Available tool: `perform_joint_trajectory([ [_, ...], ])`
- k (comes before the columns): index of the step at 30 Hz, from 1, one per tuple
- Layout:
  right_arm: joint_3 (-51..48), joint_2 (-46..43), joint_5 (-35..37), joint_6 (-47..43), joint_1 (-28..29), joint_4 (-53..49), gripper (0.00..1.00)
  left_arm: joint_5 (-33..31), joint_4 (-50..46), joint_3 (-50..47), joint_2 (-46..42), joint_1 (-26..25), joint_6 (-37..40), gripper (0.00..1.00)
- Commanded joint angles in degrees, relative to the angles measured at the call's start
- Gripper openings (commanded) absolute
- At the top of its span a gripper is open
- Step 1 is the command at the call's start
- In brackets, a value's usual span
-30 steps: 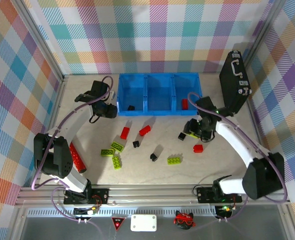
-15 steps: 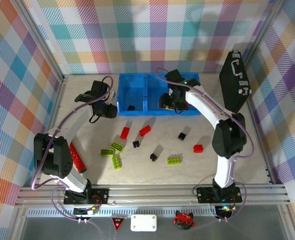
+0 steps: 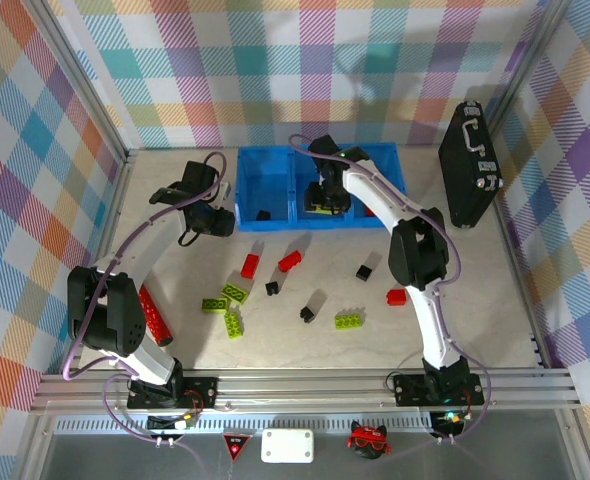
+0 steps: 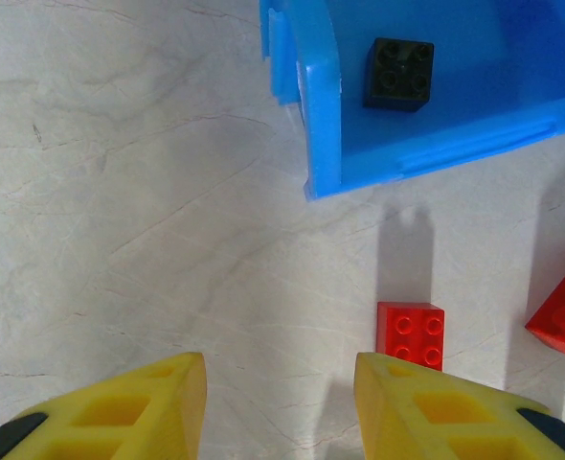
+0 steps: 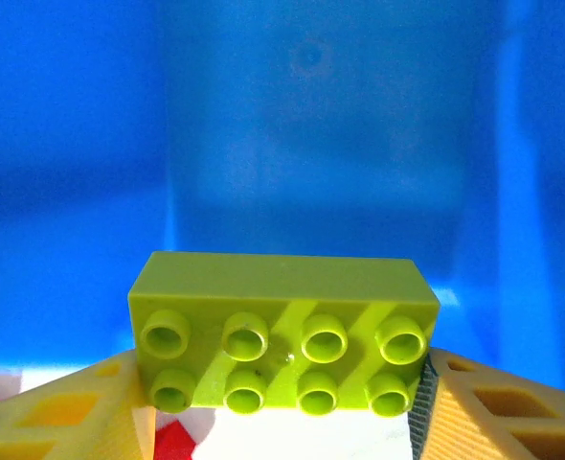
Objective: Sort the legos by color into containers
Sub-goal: Place the lego in the container.
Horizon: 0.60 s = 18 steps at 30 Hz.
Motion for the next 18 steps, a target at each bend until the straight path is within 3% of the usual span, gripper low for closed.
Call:
perform_joint_trajectory([
  [1, 5.3, 3.4, 0.4, -1.3, 0.3, -2.5, 0.62, 0.5, 0.2, 0.2, -0.1, 0.7, 0.6, 0.45],
  [8, 11.4, 9.7, 0.3, -1.5, 0.3, -2.7, 0.62, 0.5, 0.1, 0.3, 0.0, 0.7, 0.6, 0.45],
  [18, 12.6, 12.9, 2.9, -1.6, 0.3, -2.1, 0.67, 0.6, 0.0, 0.3, 0.5, 0.7, 0.5, 0.45],
])
